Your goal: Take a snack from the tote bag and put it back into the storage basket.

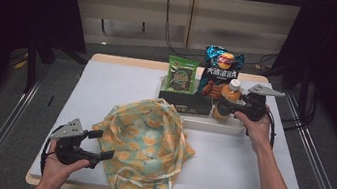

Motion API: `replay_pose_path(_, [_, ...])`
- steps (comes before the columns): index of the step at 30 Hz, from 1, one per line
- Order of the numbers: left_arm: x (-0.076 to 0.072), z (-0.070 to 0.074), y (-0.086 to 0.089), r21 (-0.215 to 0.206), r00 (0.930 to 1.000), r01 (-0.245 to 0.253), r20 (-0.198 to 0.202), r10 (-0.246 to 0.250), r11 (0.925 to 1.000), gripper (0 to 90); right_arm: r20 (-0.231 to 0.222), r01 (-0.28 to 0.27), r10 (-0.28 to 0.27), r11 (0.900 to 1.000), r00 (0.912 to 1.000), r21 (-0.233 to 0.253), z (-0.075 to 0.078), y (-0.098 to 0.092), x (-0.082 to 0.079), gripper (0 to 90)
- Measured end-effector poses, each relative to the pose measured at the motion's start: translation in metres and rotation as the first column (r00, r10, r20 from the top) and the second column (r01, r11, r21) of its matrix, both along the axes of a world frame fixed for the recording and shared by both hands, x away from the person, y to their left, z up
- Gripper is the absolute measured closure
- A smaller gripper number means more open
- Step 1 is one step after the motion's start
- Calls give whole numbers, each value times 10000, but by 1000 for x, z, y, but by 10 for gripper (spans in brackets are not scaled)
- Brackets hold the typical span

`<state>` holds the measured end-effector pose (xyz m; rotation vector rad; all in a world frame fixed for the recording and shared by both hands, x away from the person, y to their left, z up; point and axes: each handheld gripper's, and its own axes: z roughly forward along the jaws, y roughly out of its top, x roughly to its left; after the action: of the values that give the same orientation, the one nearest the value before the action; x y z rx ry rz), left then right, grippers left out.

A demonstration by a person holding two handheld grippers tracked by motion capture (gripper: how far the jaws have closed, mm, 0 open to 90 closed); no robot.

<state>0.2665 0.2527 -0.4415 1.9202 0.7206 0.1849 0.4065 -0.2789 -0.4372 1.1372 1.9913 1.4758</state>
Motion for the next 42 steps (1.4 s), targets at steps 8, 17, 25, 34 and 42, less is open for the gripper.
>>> replay_pose_path(8, [1, -1, -1, 34, 10000, 9, -54, -8, 10000, 121, -159, -618, 612, 9972, 9980, -419, -3, -5, 8, 338])
replay_pose_path(17, [1, -1, -1, 19, 10000, -6, -66, 6, 10000, 121, -333, -789, 778, 9963, 9964, -342, -8, -8, 10, 329])
replay_pose_path(25, [1, 0, 0, -58, 10000, -55, -26, 55, 10000, 125, -555, -308, 286, 9988, 9980, -384, -5, -7, 5, 141])
replay_pose_path(34, [29, 11, 2, -558, 9978, -665, -55, 663, 9962, 176, -59, 387, -389, 9988, 9992, -306, 12, -12, -25, 111])
replay_pose_path(42, [66, 16, -14, -227, 9959, -839, 323, 846, 9962, 225, 51, 383, -382, 9988, 9993, -317, 15, -13, -62, 121])
